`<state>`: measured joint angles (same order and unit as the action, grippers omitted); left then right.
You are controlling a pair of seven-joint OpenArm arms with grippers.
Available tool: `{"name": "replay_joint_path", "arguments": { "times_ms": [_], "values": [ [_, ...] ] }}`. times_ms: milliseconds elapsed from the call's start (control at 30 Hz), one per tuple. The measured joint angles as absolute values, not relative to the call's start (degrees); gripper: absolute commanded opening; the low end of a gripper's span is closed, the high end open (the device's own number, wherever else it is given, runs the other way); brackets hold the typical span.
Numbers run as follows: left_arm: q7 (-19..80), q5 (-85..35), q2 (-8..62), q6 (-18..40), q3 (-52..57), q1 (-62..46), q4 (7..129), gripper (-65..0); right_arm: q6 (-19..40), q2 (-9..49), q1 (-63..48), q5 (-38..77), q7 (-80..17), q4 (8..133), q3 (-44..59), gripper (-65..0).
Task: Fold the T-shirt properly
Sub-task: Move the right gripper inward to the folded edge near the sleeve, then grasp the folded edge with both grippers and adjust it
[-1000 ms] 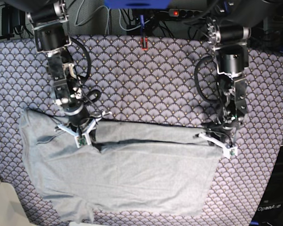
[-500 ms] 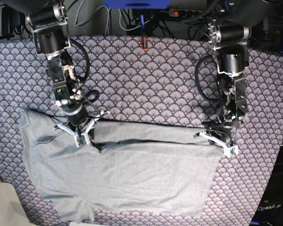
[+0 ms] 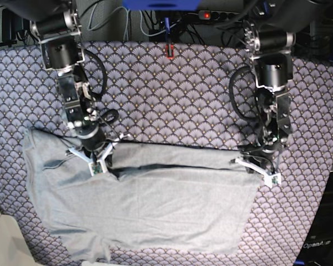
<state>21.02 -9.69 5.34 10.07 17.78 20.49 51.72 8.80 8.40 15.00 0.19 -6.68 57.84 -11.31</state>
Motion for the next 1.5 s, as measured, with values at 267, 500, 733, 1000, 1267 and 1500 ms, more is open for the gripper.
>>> {"name": "replay_joint_path", "arguments": {
  "times_ms": [267, 500, 733, 1000, 1267, 1500],
  "values": [
    [14.7, -9.9, 5.4, 10.2, 17.8, 24.2, 42.2, -65.0, 8.8, 8.4, 23.7, 0.3, -1.7, 43.5, -11.3, -62.3],
    [9.3, -9.7, 5.5, 10.0, 17.6, 32.4, 34.5, -65.0, 8.8, 8.4, 31.0, -0.2, -1.4, 37.7, -11.5, -62.2],
    [14.8, -9.7, 5.8, 10.2, 17.6, 34.9, 39.6, -65.0, 8.8, 8.7, 30.4, -7.8, -1.1, 41.2, -13.3, -62.5],
    [18.9, -9.8, 6.8, 10.0, 17.5, 27.4, 49.1, -65.0, 9.0, 10.1, 21.0, -8.1, -2.0, 50.7, -13.3, -62.5],
    [19.0, -9.6, 6.5, 9.8, 17.6, 24.6, 48.9, -65.0, 9.0, 14.2, 14.8, -8.2, -2.5, 62.5, -13.1, -62.2],
    [18.6, -9.7, 6.2, 10.1, 17.5, 22.6, 49.0, -65.0, 9.0, 14.5, 9.6, -8.1, -7.1, 72.8, -13.1, -62.5]
  ]
}}
